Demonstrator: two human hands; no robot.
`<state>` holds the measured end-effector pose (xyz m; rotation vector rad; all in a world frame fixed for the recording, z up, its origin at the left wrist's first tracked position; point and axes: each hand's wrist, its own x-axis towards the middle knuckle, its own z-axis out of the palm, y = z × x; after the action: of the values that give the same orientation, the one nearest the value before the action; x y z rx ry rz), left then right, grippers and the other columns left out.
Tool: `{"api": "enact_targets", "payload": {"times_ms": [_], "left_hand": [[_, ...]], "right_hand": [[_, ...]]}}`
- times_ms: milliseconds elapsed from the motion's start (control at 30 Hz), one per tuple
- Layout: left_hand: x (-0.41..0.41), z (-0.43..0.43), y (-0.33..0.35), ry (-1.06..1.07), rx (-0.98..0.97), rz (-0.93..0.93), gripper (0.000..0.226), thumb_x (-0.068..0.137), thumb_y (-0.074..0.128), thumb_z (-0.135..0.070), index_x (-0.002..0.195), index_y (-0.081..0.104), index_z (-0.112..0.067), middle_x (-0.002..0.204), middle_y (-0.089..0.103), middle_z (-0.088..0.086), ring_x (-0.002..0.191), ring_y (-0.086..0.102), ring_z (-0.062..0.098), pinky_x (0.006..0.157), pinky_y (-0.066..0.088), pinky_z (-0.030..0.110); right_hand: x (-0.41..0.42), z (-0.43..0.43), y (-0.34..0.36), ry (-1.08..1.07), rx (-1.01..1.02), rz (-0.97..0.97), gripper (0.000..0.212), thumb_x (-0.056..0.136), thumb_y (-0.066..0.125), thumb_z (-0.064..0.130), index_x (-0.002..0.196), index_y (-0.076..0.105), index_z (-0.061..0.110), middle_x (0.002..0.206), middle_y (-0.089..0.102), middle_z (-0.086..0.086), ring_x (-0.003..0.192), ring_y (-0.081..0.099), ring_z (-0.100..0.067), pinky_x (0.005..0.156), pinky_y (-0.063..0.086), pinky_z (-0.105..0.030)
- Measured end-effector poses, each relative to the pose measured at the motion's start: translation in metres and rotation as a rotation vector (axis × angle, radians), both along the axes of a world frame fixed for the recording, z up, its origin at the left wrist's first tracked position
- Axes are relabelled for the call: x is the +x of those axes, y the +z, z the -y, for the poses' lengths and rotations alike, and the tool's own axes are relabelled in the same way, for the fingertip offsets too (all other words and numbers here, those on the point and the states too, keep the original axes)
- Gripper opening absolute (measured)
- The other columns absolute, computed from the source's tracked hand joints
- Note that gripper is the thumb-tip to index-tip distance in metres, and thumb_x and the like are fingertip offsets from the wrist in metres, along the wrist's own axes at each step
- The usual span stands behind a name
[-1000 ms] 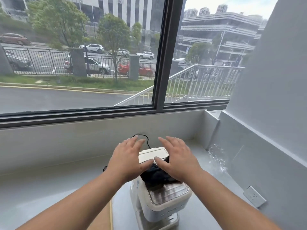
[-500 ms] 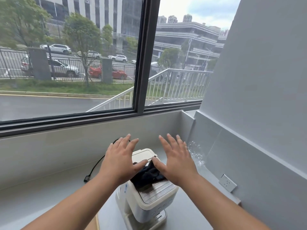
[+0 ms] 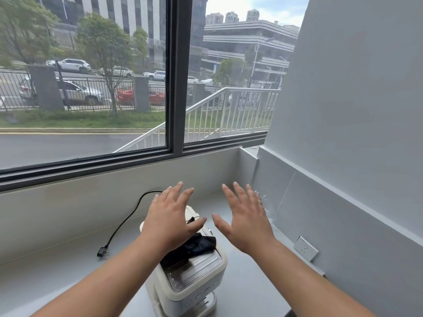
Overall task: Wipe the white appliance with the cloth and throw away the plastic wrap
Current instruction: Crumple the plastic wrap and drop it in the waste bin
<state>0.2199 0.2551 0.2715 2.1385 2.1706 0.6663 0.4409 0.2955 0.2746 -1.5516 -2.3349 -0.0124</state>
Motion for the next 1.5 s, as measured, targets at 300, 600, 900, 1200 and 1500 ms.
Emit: {"api": "enact_targets", "payload": {"times_ms": [300, 600, 900, 1200, 1500], "left_hand": [[0.056, -0.048, -0.006, -0.021, -0.029, -0.015, 0.095, 0.08, 0.041, -0.087, 0.162, 0.025, -0.041, 0.175, 0.015, -0.005, 0.16, 0.013, 0.021, 0.13, 0.014, 0.047], [0.11, -0.102, -0.027, -0.057, -0.078, -0.036, 0.096, 0.078, 0.039, -0.086, 0.161, 0.028, -0.04, 0.174, 0.017, -0.004, 0.16, 0.017, 0.023, 0.13, 0.017, 0.048], [0.166, -0.146, -0.043, -0.132, -0.143, -0.049, 0.092, 0.084, 0.046, -0.082, 0.163, 0.023, -0.039, 0.175, 0.012, -0.005, 0.161, 0.012, 0.022, 0.13, 0.014, 0.048], [0.216, -0.196, -0.072, -0.152, -0.226, -0.047, 0.093, 0.083, 0.047, -0.082, 0.162, 0.023, -0.039, 0.175, 0.013, -0.003, 0.16, 0.014, 0.023, 0.13, 0.016, 0.048], [0.245, -0.232, -0.106, -0.131, -0.295, -0.066, 0.091, 0.085, 0.048, -0.08, 0.162, 0.025, -0.037, 0.175, 0.017, -0.001, 0.159, 0.02, 0.025, 0.128, 0.021, 0.049]], "right_hand": [[0.052, -0.047, -0.006, -0.028, -0.006, -0.019, 0.086, 0.089, 0.027, 0.079, 0.163, 0.002, 0.044, 0.175, 0.004, 0.003, 0.16, -0.011, -0.025, 0.128, -0.006, -0.048], [0.124, -0.09, -0.033, -0.128, -0.059, -0.006, 0.088, 0.088, 0.024, 0.079, 0.164, 0.003, 0.042, 0.175, 0.005, 0.002, 0.16, -0.008, -0.028, 0.129, -0.001, -0.051], [0.18, -0.123, -0.06, -0.19, -0.099, 0.022, 0.087, 0.09, 0.027, 0.078, 0.164, 0.001, 0.041, 0.175, 0.003, 0.001, 0.16, -0.01, -0.029, 0.129, -0.003, -0.05], [0.216, -0.158, -0.098, -0.16, -0.163, 0.112, 0.091, 0.091, 0.029, 0.078, 0.165, -0.003, 0.037, 0.176, 0.0, -0.003, 0.16, -0.01, -0.033, 0.128, -0.005, -0.052], [0.223, -0.197, -0.132, -0.13, -0.209, 0.119, 0.09, 0.091, 0.028, 0.077, 0.165, 0.001, 0.035, 0.175, 0.003, -0.004, 0.16, -0.006, -0.036, 0.128, 0.0, -0.055]]}}
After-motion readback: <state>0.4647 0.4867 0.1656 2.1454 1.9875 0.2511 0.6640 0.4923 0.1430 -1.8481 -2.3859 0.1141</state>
